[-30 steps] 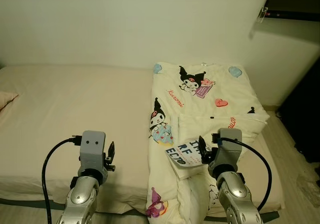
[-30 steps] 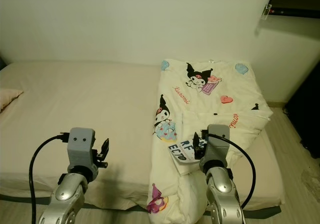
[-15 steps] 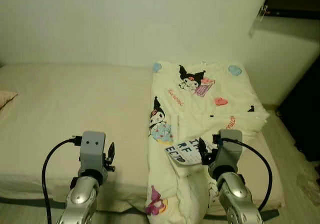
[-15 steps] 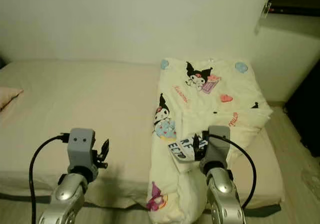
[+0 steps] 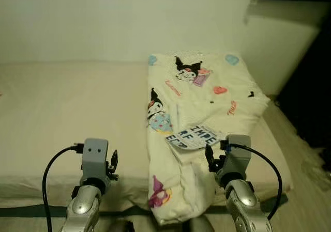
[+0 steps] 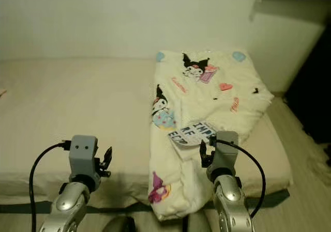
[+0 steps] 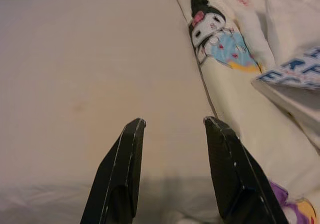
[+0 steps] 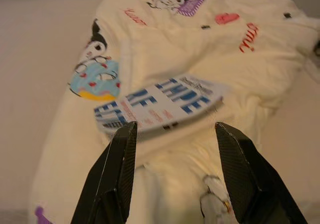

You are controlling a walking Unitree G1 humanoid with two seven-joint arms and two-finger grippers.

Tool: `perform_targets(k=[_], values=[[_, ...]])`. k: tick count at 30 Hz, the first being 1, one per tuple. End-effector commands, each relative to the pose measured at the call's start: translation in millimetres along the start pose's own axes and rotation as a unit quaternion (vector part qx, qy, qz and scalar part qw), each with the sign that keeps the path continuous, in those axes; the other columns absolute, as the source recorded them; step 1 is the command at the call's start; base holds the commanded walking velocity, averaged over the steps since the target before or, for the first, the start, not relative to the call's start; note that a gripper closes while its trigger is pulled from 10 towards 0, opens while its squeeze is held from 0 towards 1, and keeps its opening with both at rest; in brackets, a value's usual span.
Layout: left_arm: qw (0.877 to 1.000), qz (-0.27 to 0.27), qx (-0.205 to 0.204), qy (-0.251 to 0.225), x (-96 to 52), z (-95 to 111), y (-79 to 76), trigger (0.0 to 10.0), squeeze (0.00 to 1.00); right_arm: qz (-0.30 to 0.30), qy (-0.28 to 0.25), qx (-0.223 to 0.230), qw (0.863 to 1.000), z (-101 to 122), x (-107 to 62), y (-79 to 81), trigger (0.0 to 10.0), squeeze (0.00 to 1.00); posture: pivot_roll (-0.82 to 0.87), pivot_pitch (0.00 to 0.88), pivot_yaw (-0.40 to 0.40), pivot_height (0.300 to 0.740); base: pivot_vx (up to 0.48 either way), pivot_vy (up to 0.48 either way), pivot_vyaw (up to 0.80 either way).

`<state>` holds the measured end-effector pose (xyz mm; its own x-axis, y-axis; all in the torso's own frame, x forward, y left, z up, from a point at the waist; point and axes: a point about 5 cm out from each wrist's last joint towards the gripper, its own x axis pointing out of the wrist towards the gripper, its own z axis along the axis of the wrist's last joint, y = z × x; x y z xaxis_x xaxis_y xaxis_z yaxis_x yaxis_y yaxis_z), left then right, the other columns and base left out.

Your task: Clean up the room

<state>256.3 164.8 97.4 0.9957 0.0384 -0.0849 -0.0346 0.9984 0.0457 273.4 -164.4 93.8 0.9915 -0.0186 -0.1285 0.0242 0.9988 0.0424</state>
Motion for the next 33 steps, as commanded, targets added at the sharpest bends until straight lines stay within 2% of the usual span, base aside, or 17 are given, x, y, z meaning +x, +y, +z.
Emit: perform_targets(k=[1,6,17,28,33], values=[[1.000,-0.002,0.001,0.011,-0.4,-4.0,0.5,10.0,0.00,-0.005,0.007,0.008,1.000,-1.7,-2.0,-1.3,10.0,0.00,-0.10,0.135,0.008,0.626,0.000,0.000,0.00],[1.000,-0.006,0.002,0.011,-0.6,-3.8,-0.4,10.0,0.00,-0.006,0.008,0.010,1.000,-1.7,-2.5,-1.3,10.0,0.00,-0.10,0.136,0.009,0.626,0.000,0.000,0.00],[1.000,-0.013,0.004,0.013,-2.2,-4.2,-2.3,10.0,0.00,-0.010,0.015,0.016,1.000,-3.7,-5.2,-2.4,10.0,0.00,-0.09,0.154,0.011,0.572,0.000,0.000,0.00],[0.999,-0.024,0.014,0.017,-8.5,-4.1,2.3,10.0,0.00,-0.018,0.025,0.034,0.999,-8.5,-10.9,2.3,10.0,0.00,-0.07,0.203,0.033,0.567,0.000,0.000,0.00],[1.000,-0.024,0.015,0.010,-9.8,-1.6,6.9,10.0,0.00,-0.015,0.012,0.045,0.999,-2.9,-6.6,4.2,10.0,0.00,-0.07,0.227,0.041,0.558,0.000,0.000,0.00]])
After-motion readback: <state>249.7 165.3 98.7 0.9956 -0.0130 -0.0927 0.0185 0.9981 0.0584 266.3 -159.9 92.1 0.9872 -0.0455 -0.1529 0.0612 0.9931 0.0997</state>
